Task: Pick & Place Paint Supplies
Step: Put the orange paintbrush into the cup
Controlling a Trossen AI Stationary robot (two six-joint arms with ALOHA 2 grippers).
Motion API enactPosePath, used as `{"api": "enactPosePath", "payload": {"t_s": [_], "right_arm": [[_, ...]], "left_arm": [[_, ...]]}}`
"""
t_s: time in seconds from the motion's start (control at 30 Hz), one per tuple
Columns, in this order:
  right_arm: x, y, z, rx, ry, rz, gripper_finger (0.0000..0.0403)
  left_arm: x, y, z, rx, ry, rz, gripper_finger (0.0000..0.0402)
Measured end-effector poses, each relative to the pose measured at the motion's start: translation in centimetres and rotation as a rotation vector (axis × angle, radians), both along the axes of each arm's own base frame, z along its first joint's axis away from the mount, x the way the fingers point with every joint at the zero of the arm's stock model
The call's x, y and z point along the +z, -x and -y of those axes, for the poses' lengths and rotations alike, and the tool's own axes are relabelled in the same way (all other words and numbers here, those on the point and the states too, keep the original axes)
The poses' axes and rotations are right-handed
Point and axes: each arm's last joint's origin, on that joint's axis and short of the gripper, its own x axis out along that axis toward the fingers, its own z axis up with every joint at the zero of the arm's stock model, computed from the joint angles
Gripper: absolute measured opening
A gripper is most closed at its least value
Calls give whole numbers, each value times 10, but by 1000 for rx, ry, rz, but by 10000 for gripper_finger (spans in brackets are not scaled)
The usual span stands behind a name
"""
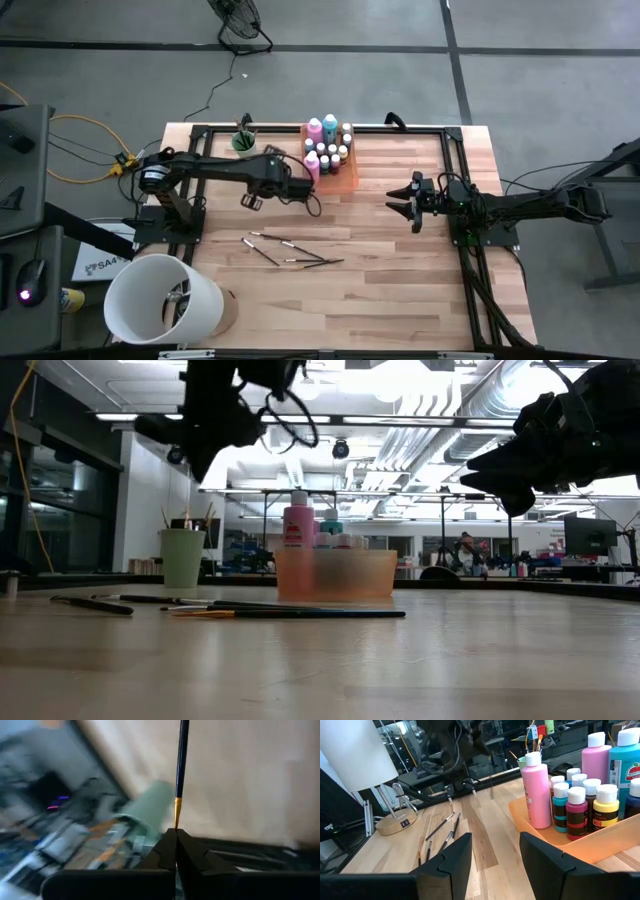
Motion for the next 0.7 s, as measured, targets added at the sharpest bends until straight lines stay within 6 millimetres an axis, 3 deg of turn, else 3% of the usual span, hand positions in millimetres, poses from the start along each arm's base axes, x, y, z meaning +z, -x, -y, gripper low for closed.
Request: {"api": "enactPosePath", "payload": {"t_s": [0.17,0.43,0.7], "right_arm": [[0,0,0,0,0,0,160],[0,0,0,0,0,0,160],[0,0,0,0,0,0,160]], "left_arm": [[13,3,-7,-44,-122,6,0],[11,3,-27,-48,-198,-60,0],[13,3,-30,-128,-274,-142,0]]}}
